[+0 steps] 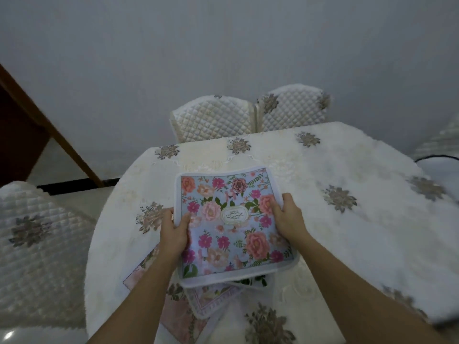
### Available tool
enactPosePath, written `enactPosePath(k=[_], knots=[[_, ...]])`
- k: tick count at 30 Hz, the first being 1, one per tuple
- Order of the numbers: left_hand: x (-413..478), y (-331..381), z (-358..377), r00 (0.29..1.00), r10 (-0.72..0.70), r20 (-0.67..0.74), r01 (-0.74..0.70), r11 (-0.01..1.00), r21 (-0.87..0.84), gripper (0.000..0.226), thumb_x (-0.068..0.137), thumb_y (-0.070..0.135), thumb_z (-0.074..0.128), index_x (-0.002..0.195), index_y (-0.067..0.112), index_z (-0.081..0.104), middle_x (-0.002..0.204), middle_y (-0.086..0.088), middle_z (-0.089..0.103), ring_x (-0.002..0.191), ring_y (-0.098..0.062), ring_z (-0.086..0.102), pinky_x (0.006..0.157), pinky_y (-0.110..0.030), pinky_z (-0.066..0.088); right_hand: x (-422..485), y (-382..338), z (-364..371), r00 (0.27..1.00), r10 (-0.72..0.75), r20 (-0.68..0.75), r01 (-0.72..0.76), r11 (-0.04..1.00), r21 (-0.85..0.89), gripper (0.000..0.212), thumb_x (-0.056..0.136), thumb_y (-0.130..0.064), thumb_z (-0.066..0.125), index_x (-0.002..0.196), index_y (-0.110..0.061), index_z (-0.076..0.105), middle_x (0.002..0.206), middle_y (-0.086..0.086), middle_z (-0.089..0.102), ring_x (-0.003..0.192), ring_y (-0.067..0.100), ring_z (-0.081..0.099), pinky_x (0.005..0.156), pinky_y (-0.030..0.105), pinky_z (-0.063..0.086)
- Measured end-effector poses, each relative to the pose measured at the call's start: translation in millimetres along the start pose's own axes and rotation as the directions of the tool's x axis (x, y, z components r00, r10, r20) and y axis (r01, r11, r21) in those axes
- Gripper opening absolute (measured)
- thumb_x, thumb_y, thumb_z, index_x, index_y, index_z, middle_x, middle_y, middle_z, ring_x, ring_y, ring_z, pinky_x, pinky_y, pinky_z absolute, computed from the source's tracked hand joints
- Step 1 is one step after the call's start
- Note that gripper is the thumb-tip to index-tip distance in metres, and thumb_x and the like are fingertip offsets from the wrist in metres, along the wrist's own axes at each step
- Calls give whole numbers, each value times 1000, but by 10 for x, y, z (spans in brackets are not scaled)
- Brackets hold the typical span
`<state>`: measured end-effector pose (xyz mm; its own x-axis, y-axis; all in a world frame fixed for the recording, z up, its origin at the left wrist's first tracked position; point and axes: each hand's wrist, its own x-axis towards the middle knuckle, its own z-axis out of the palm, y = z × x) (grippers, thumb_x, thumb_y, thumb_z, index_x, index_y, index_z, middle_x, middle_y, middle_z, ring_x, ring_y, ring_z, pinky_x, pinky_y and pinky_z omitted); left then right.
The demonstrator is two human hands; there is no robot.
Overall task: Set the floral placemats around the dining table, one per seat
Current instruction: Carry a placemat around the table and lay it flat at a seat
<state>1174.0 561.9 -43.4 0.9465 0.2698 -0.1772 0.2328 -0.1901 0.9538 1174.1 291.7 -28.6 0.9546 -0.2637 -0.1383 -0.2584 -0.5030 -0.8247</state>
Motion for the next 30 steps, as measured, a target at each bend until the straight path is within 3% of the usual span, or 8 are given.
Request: enactPosePath(k=[4, 9, 12, 16, 22, 24, 28, 30], knots=[[-121, -42, 236, 984, 67, 163, -77, 995, 55, 21, 99, 23, 55, 113, 8, 50, 98, -11, 66, 82, -23, 68, 61, -32, 56, -495, 216, -220, 985, 96, -141, -104, 993, -56, 25, 103, -35, 41, 97, -11, 39, 78, 4, 57, 65, 22, 60, 53, 40, 51], [-459, -43, 677, 923, 82, 375, -111, 992, 56, 21, 98, 25, 57, 111, 9, 49, 101, -13, 65, 88, -31, 68, 72, -43, 59, -1155, 562, -678, 926, 225, -302, -245, 969, -29, 26, 103, -37, 41, 102, -10, 41, 84, 6, 60, 71, 25, 65, 61, 49, 58], [-665, 53, 912, 879, 122, 462, -157, 987, 38, 21, 98, 23, 57, 112, 9, 51, 99, -11, 66, 87, -28, 68, 69, -39, 58, -1490, 713, -922, 881, 273, -386, -289, 957, 17, 28, 102, -40, 41, 103, -12, 41, 89, 8, 64, 73, 24, 66, 62, 47, 59], [-926, 228, 1284, 805, 153, 574, -190, 982, 5, 19, 98, 26, 57, 112, 14, 52, 101, -7, 67, 87, -26, 69, 73, -45, 60, -1852, 906, -1250, 792, 326, -516, -333, 939, 82, 32, 99, -50, 41, 97, -18, 40, 88, 5, 64, 78, 24, 66, 67, 45, 57], [-1445, 345, 1789, 686, 190, 703, -261, 965, -6, 16, 99, 26, 55, 108, 15, 50, 97, -8, 67, 81, -24, 70, 65, -39, 61, -2410, 1277, -1625, 672, 387, -631, -343, 918, 199, 28, 100, -45, 43, 104, -17, 45, 94, 3, 68, 81, 20, 68, 73, 48, 59], [-1661, 393, 1949, 636, 205, 744, -292, 956, -13, 16, 100, 24, 54, 109, 12, 49, 96, -7, 66, 81, -23, 69, 59, -30, 59, -2590, 1412, -1776, 635, 417, -651, -348, 906, 241, 25, 100, -44, 43, 105, -20, 46, 96, 2, 68, 84, 19, 68, 77, 47, 58], [-2142, 533, 2302, 562, 217, 798, -309, 950, -41, 16, 100, 22, 53, 109, 10, 47, 95, -6, 65, 76, -17, 69, 54, -21, 57, -2958, 1673, -2095, 556, 473, -683, -359, 878, 316, 24, 100, -46, 42, 106, -23, 45, 91, 4, 69, 76, 18, 70, 67, 42, 60], [-2388, 572, 2482, 523, 221, 823, -313, 948, -55, 16, 100, 23, 54, 110, 12, 48, 95, -6, 66, 73, -16, 71, 53, -20, 57, -3157, 1793, -2241, 524, 495, -694, -333, 868, 368, 24, 100, -44, 43, 109, -22, 45, 88, 3, 70, 70, 14, 71, 58, 33, 59]])
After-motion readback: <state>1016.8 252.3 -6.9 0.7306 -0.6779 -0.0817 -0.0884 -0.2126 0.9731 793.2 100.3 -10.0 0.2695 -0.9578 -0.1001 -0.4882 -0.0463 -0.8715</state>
